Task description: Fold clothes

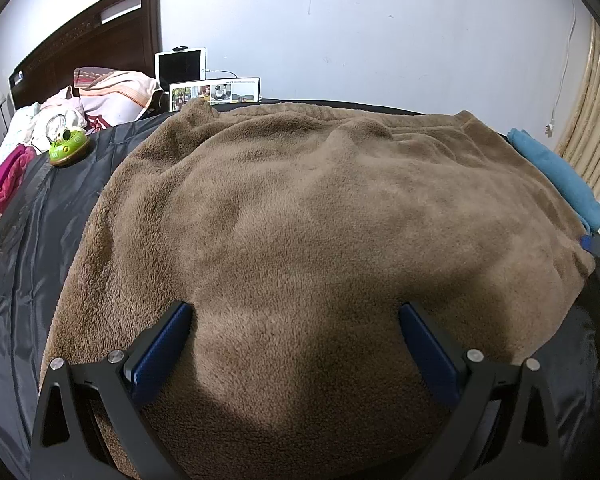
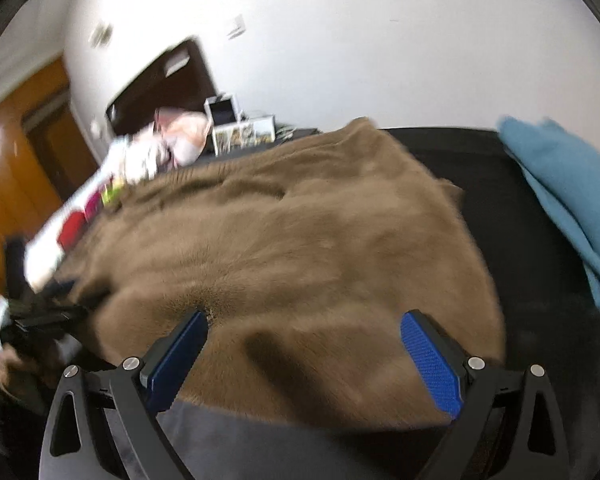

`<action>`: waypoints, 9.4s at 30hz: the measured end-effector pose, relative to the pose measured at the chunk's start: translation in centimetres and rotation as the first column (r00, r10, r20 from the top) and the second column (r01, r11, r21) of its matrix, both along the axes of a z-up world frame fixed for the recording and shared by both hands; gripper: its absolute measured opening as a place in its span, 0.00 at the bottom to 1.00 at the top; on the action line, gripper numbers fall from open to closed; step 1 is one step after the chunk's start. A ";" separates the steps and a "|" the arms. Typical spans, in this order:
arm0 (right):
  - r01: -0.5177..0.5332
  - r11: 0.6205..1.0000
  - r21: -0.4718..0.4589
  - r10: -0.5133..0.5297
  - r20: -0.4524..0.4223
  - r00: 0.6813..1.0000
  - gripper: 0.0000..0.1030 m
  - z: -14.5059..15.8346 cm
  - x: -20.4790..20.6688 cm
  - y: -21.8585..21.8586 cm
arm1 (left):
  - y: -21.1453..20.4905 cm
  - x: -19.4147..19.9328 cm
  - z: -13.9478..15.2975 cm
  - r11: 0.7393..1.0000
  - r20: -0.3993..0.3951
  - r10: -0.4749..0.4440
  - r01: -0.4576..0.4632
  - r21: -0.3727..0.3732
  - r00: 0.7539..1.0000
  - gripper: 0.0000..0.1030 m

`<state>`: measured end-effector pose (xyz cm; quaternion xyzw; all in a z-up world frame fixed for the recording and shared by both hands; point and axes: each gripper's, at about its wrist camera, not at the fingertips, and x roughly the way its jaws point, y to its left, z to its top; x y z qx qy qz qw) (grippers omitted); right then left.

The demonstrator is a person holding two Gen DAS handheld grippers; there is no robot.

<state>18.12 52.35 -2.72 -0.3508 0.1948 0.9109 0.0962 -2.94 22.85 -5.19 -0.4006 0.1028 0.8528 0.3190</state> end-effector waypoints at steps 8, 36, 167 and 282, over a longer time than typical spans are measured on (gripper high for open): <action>0.177 0.958 -0.226 -0.186 -0.019 0.982 0.96 -0.8 5.2 4.8 | 0.0 0.1 0.0 1.000 0.000 0.002 -0.002 0.000 1.000 0.99; 0.217 0.870 -0.443 -0.256 -0.031 0.966 0.96 -4.0 3.0 5.1 | 0.0 0.1 0.0 1.000 0.000 0.004 -0.004 0.000 1.000 0.99; -0.244 0.853 0.461 0.355 -0.170 0.919 0.27 4.0 -6.0 -28.1 | 2.2 -8.3 2.4 0.799 0.571 -0.405 -0.027 0.601 0.714 0.81; -0.354 0.879 0.319 0.378 -0.015 0.926 0.81 -0.1 -5.3 -19.5 | 0.8 2.6 2.1 0.951 0.073 -0.132 0.105 0.292 0.989 0.83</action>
